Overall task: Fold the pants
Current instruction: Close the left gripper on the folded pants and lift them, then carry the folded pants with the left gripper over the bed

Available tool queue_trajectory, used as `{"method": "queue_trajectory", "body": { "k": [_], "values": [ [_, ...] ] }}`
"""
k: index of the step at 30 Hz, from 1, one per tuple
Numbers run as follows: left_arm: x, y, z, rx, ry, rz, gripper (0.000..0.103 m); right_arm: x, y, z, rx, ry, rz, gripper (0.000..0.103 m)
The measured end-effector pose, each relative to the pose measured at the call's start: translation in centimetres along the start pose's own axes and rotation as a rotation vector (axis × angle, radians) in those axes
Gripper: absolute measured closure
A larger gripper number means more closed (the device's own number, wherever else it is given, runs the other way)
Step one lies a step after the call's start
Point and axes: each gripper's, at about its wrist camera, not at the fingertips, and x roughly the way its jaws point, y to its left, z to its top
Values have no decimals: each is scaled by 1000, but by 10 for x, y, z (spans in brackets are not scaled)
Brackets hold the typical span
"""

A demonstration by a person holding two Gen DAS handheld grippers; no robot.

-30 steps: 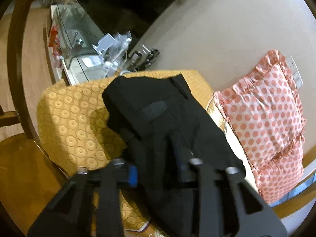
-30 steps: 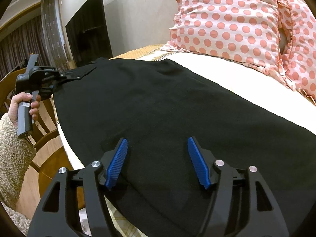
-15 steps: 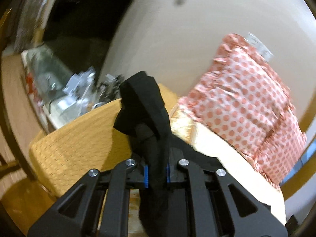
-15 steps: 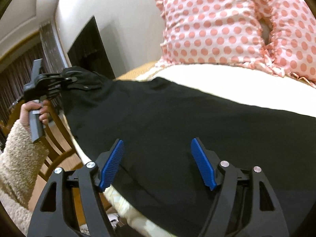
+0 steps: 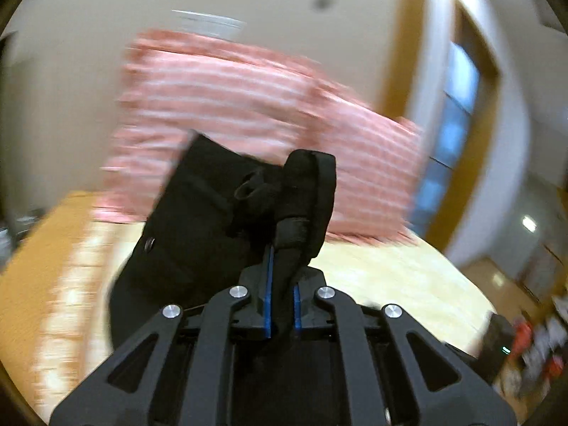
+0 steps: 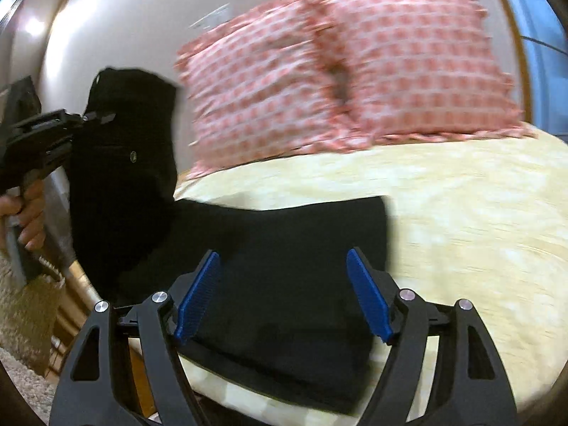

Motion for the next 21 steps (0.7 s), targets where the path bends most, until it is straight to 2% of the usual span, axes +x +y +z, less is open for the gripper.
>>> {"method": "queue_trajectory", "body": {
  "k": [1, 3, 4, 6, 8, 10, 14, 16, 18, 21],
  "values": [
    [9, -15, -5, 15, 18, -43, 96, -3, -8, -2, 13, -5, -25, 27],
    [41, -54, -30, 50, 117, -174, 96, -9, -26, -5, 43, -8, -83, 27],
    [52, -66, -43, 57, 164, -212, 96, -12, -34, -8, 60, -9, -113, 27],
    [82, -90, -80, 103, 291, -241, 96, -18, -49, -13, 91, -6, -164, 27],
    [100, -99, -111, 131, 368, -244, 96, -22, -60, -16, 107, -5, -194, 27],
    [99, -100, -115, 140, 355, -233, 96, -24, -67, -17, 115, -7, -215, 27],
    [82, -105, -97, 181, 237, -170, 96, -25, -77, -13, 138, -24, -222, 27],
    [83, -110, -107, 206, 263, -174, 96, -27, -76, -15, 137, -32, -224, 27],
    [91, -116, -125, 221, 328, -196, 96, -29, -74, -16, 134, -36, -227, 26],
    [92, -114, -147, 220, 359, -205, 96, -32, -73, -14, 128, -45, -237, 26]
  ]
}}
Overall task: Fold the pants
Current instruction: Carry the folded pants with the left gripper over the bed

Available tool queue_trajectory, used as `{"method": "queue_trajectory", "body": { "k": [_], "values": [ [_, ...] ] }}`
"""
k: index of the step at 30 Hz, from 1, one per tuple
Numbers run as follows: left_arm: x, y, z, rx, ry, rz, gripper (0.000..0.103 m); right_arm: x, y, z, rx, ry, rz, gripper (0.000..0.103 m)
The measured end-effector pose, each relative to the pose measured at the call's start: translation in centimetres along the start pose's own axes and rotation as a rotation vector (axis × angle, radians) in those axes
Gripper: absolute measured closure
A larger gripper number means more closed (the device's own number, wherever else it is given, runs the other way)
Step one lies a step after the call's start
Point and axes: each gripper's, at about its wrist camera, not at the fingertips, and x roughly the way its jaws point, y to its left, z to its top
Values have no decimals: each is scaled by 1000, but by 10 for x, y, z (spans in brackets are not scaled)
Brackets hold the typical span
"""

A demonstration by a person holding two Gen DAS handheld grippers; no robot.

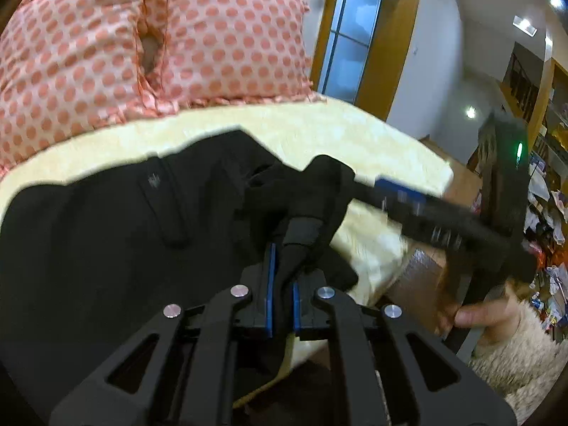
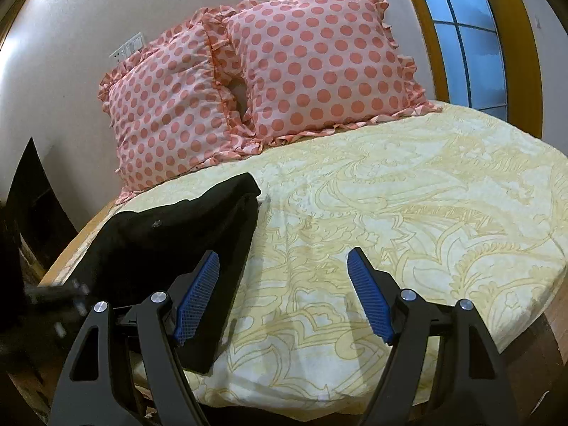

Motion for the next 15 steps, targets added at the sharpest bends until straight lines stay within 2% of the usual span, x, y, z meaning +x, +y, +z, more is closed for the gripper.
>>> {"method": "queue_trajectory", "body": {
  "k": [4, 5, 6, 7, 8, 9, 11, 12, 13, 14, 15],
  "values": [
    [-6, 6, -1, 6, -36, -22, 92, -5, 1, 10, 0, -35, -9, 26],
    [-12, 7, -2, 10, -40, -41, 84, -7, 3, 14, -4, -49, -9, 26],
    [-17, 6, -3, 17, -40, -72, 66, -10, 4, 18, -10, -65, -9, 26],
    [-30, 4, -3, 20, -53, -134, 52, -12, 6, 21, -17, -80, -7, 26],
    [-44, 7, -4, 12, -83, -170, 25, -16, 10, 25, -27, -100, -2, 26],
    [-61, 11, -4, 1, -134, -172, 12, -18, 12, 28, -34, -113, 4, 26],
    [-91, 25, -3, -22, -239, -119, 9, -22, 24, 35, -55, -148, 43, 26],
    [-104, 38, -2, -53, -300, -62, 2, -23, 31, 37, -68, -158, 74, 26],
    [-111, 49, -1, -84, -338, -5, 2, -22, 43, 39, -94, -157, 122, 26],
    [-114, 61, 0, -121, -357, 74, 2, -17, 56, 38, -126, -142, 164, 26],
    [-111, 76, 1, -164, -337, 177, 2, -12, 67, 36, -153, -124, 186, 26]
  ]
}}
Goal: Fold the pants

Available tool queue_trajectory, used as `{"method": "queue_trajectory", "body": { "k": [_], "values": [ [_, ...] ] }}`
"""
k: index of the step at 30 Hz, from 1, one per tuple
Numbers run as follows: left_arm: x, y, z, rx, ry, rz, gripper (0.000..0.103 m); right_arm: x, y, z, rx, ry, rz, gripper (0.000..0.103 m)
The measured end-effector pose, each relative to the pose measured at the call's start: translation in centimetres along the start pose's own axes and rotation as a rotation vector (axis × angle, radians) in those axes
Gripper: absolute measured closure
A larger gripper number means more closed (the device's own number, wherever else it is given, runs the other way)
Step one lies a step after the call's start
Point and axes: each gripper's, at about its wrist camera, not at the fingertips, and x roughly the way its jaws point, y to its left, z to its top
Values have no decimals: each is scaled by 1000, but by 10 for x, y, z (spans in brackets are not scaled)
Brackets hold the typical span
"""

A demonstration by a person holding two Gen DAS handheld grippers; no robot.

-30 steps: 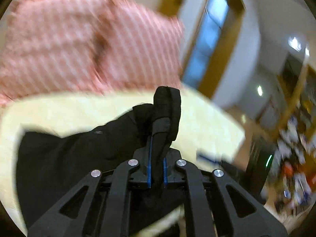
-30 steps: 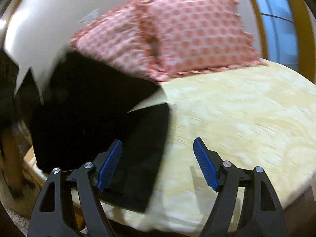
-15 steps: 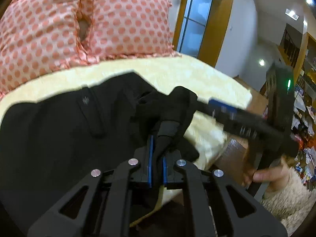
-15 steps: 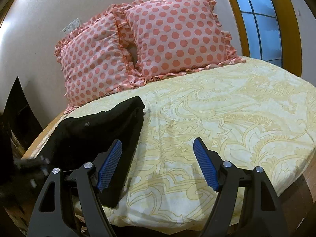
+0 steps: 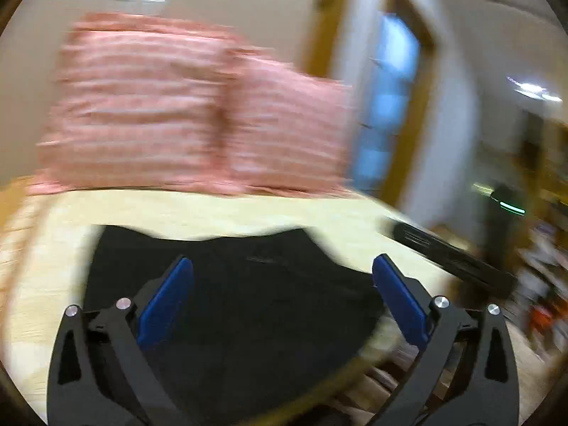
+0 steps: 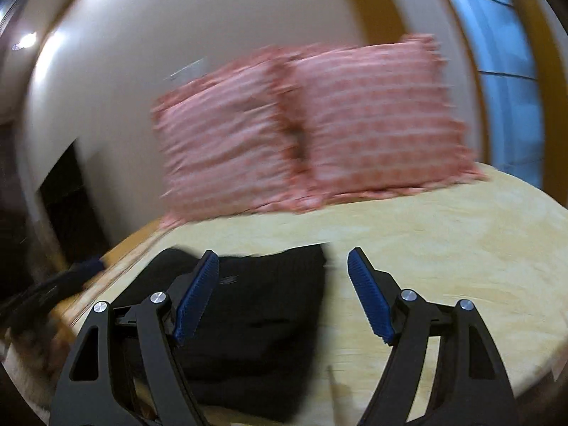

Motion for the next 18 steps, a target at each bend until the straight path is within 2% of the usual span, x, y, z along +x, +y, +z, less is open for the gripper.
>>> {"method": "queue_trajectory", "body": {
  "k": [2, 5, 9, 13, 16, 18],
  "values": [
    [15, 15, -2, -11, 53, 114, 2, 18, 26, -7, -72, 50, 50, 26],
    [32, 25, -13, -11, 111, 191, 2, 36, 50, -18, -128, 99, 81, 26],
    [46, 33, -30, -4, 168, 233, 2, 50, 53, -34, -125, 157, 55, 26],
    [51, 38, -61, -14, 262, 257, 2, 64, 49, -63, -141, 260, -38, 26],
    [47, 34, -74, 36, 232, 280, 2, 61, 57, -80, -200, 235, -88, 26],
    [43, 34, -72, 16, 238, 275, 2, 62, 57, -76, -195, 252, -91, 26]
  ]
}}
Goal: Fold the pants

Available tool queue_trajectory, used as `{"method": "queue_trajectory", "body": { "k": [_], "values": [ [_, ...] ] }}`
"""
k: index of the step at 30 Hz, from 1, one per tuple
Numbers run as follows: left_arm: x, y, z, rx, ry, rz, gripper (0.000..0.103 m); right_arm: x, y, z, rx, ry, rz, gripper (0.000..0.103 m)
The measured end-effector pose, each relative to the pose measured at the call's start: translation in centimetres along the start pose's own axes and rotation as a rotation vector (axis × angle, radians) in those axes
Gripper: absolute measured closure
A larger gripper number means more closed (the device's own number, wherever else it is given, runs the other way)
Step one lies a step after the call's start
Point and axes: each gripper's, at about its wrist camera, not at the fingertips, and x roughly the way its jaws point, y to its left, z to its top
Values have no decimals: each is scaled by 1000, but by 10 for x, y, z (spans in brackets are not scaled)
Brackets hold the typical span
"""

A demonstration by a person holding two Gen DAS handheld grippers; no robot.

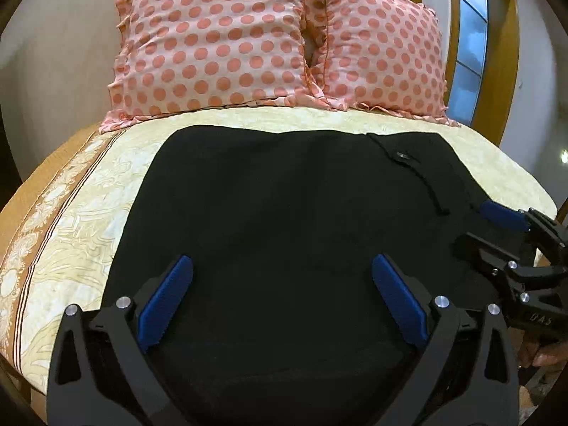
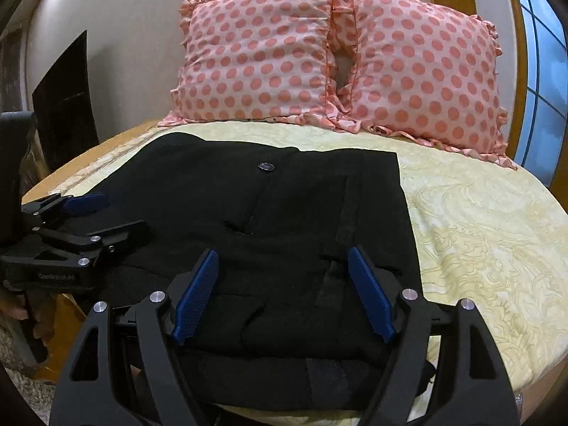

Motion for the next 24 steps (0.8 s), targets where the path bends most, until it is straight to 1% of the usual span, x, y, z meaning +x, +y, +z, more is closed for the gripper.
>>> {"method": "queue_trajectory", "body": {
  "k": [1, 2, 3, 4, 5, 6, 7, 8, 9, 10, 11, 12, 13, 14, 16, 18, 19, 20, 21, 24],
  "values": [
    [-1, 2, 4, -16, 13, -15, 2, -1, -2, 4, 8, 9, 7, 26],
    [-4, 6, 12, -39, 22, -52, 2, -2, -5, 11, 19, 11, 21, 26],
    [-5, 8, 18, -51, 15, -74, 2, -5, -10, 20, 41, 0, 42, 26],
    [-10, 11, 28, -62, -17, -82, 2, -5, -14, 27, 60, -8, 51, 25],
    [-11, 12, 36, -61, -36, -69, 2, -4, -18, 34, 83, -8, 56, 22],
    [-8, 12, 41, -57, -35, -58, 2, 1, -23, 41, 103, 5, 59, 21],
    [-2, 12, 46, -53, -16, -49, 2, 5, -25, 42, 113, 23, 57, 21],
    [6, 13, 49, -55, 18, -47, 2, 13, -26, 42, 115, 63, 42, 21],
    [15, 14, 49, -62, 70, -50, 2, 24, -26, 38, 107, 127, 15, 21],
    [29, 17, 45, -80, 159, -70, 2, 31, -24, 33, 90, 169, 6, 21],
    [33, 17, 41, -80, 187, -76, 3, 29, -20, 30, 52, 149, -4, 21],
    [29, 12, 38, -39, 155, -55, 2, 28, -19, 32, 34, 152, -4, 21],
    [28, 9, 35, -21, 165, -47, 2, 23, -22, 36, 38, 155, 16, 21],
    [27, 8, 33, -13, 161, -47, 2, 18, -27, 40, 58, 135, 36, 21],
    [21, 9, 26, -11, 132, -62, 2, 6, -52, 52, 146, 75, 72, 21],
    [16, 11, 20, -1, 99, -80, 2, 5, -82, 63, 252, 69, 102, 21],
    [13, 12, 16, 4, 78, -88, 2, 12, -103, 67, 327, 95, 134, 21],
    [12, 11, 13, 7, 66, -89, 2, 18, -113, 69, 366, 115, 154, 21],
    [11, 11, 11, 10, 58, -88, 2, 28, -126, 69, 421, 154, 178, 22],
    [10, 10, 8, 27, 34, -86, 2, 49, -137, 69, 468, 221, 232, 24]
  ]
}}
